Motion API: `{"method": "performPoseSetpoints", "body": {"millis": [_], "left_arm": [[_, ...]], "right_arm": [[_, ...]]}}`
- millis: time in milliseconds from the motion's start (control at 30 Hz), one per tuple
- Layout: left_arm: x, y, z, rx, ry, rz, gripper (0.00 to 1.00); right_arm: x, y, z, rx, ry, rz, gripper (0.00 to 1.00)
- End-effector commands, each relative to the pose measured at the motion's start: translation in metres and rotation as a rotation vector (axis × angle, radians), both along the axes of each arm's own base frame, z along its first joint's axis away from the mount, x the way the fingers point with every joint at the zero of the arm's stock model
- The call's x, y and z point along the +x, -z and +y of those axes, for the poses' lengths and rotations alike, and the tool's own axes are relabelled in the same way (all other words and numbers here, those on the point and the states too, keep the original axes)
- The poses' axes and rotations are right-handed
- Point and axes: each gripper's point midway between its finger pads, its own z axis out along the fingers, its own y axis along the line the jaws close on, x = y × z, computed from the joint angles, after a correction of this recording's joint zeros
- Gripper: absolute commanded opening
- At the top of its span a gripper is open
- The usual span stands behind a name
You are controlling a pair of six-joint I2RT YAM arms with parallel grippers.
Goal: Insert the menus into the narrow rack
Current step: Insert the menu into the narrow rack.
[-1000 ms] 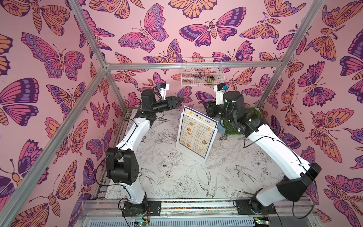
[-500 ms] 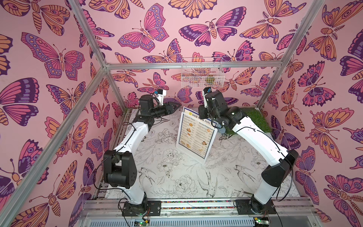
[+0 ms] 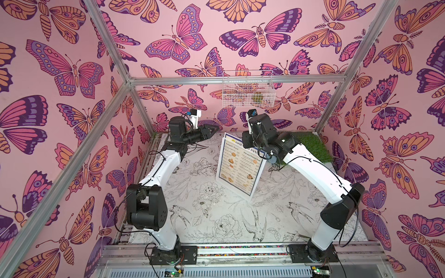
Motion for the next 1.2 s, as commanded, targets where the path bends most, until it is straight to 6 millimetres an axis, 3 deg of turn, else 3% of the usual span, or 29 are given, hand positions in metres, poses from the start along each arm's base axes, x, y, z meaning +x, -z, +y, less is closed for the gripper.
{"method": "performPoseSetpoints", "body": {"millis": [0,467,933,1167], "left_arm": [[-0.007,-0.012,0.002,-0.013,0.016,-0.038,0.52],[-0.006,-0.010,0.002,-0.015,0.018,-0.033,0.52],[-0.006,-0.010,0.003,-0.020,0.022,-0.031,0.52],[-0.004,-0.003,0.004,-0.018,0.018,-0.016,0.52]], "right_arm": [[0.000,0.008,0.002,-0.022,0.004,0.003,0.37],[-0.003,0.027,0.009,0.002,0.004,0.036,0.37],[-0.011,0.015,0.013,-0.001,0.007,-0.004,0.37],[-0.012,0.026,0.017,0.005,0.000,0.021,0.37]]}}
